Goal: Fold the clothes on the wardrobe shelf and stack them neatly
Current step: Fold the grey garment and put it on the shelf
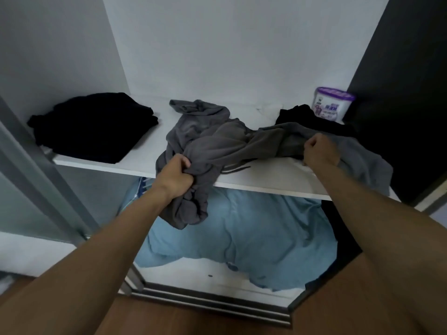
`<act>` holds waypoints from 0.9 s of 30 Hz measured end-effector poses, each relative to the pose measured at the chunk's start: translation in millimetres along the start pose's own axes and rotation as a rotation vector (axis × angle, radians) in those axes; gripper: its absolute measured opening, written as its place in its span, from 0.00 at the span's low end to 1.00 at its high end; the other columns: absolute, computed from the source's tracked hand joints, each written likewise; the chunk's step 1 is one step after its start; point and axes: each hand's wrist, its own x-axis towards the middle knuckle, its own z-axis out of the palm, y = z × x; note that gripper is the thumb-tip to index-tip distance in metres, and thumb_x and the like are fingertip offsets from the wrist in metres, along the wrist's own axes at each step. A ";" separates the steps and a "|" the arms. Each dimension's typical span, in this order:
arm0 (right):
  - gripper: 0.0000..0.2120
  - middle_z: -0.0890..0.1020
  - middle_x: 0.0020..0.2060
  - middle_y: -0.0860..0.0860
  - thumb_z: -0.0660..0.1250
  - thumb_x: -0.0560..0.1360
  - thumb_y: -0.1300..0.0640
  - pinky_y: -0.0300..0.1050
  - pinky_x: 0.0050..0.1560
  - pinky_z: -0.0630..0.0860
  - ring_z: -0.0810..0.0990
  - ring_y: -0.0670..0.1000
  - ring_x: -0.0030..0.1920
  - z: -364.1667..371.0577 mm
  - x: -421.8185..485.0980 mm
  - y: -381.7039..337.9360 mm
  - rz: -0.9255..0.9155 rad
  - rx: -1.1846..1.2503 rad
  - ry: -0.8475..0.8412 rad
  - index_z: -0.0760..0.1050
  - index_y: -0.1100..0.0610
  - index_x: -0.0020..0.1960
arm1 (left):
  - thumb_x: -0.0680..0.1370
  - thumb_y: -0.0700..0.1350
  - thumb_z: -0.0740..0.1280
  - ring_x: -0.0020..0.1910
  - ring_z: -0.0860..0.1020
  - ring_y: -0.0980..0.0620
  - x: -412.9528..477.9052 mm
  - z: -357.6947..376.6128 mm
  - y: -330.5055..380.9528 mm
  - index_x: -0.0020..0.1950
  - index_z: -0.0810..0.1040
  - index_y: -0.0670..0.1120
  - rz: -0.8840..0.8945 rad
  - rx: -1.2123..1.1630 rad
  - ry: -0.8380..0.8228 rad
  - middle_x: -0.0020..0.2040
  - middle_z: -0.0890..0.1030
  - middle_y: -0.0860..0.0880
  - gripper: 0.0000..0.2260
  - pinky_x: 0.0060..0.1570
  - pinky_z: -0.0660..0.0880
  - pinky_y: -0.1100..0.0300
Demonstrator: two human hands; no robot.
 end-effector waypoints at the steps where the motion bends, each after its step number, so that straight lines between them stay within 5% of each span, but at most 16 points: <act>1: 0.05 0.82 0.49 0.56 0.61 0.78 0.60 0.51 0.54 0.76 0.80 0.57 0.52 -4.1 1.3 -1.7 0.012 0.103 0.045 0.72 0.53 0.45 | 0.74 0.34 0.62 0.46 0.76 0.49 -1.8 -1.7 2.3 0.49 0.71 0.48 -0.010 -0.113 0.051 0.48 0.79 0.48 0.10 0.46 0.72 0.61; 6: 0.07 0.76 0.40 0.44 0.59 0.79 0.63 0.26 0.46 0.68 0.76 0.45 0.44 -46.5 -18.0 -38.4 -0.010 0.680 0.333 0.68 0.53 0.45 | 0.76 0.27 0.56 0.35 0.78 0.51 -4.2 -28.3 31.4 0.45 0.74 0.47 -0.046 -0.664 0.223 0.41 0.78 0.45 0.16 0.32 0.77 0.62; 9: 0.08 0.74 0.37 0.42 0.59 0.80 0.64 0.27 0.42 0.69 0.72 0.37 0.37 -70.3 -53.9 -66.3 -0.038 0.825 0.338 0.70 0.54 0.45 | 0.77 0.26 0.53 0.33 0.79 0.54 -8.4 -54.8 49.3 0.54 0.76 0.42 -0.033 -0.878 0.271 0.43 0.79 0.45 0.17 0.30 0.78 0.64; 11: 0.08 0.75 0.37 0.44 0.60 0.80 0.65 0.31 0.43 0.70 0.73 0.36 0.36 -73.1 -93.2 -80.9 -0.085 0.817 0.179 0.73 0.55 0.45 | 0.76 0.27 0.52 0.35 0.80 0.51 -16.8 -74.2 52.9 0.55 0.77 0.41 -0.035 -0.967 0.256 0.44 0.79 0.44 0.18 0.32 0.80 0.62; 16: 0.06 0.82 0.37 0.46 0.70 0.76 0.63 0.35 0.43 0.75 0.81 0.48 0.42 -46.4 -210.0 -93.9 -0.245 0.333 -0.694 0.79 0.53 0.44 | 0.72 0.25 0.50 0.36 0.80 0.52 -52.6 -121.3 41.3 0.50 0.78 0.42 0.052 -0.805 0.014 0.43 0.80 0.45 0.21 0.31 0.77 0.65; 17: 0.04 0.82 0.39 0.47 0.72 0.75 0.61 0.38 0.46 0.75 0.81 0.50 0.44 -41.6 -226.2 -98.6 -0.258 0.268 -0.714 0.78 0.54 0.48 | 0.72 0.25 0.50 0.35 0.80 0.54 -60.6 -130.3 37.6 0.50 0.79 0.43 0.069 -0.743 -0.034 0.40 0.81 0.46 0.22 0.30 0.76 0.66; 22: 0.37 0.74 0.65 0.51 0.78 0.69 0.48 0.49 0.66 0.73 0.75 0.50 0.64 -47.5 -282.6 -145.8 -0.328 0.485 -0.515 0.65 0.54 0.71 | 0.72 0.24 0.50 0.29 0.81 0.59 -94.6 -157.8 11.5 0.50 0.80 0.44 0.083 -0.584 -0.275 0.31 0.83 0.53 0.24 0.28 0.74 0.70; 27: 0.46 0.65 0.73 0.45 0.78 0.68 0.46 0.38 0.69 0.67 0.67 0.41 0.71 -49.6 -338.4 -174.8 -0.561 0.414 -0.869 0.55 0.45 0.77 | 0.72 0.27 0.55 0.37 0.78 0.54 -121.5 -154.8 -34.2 0.43 0.79 0.48 0.079 -0.348 -0.412 0.39 0.81 0.49 0.20 0.36 0.73 0.66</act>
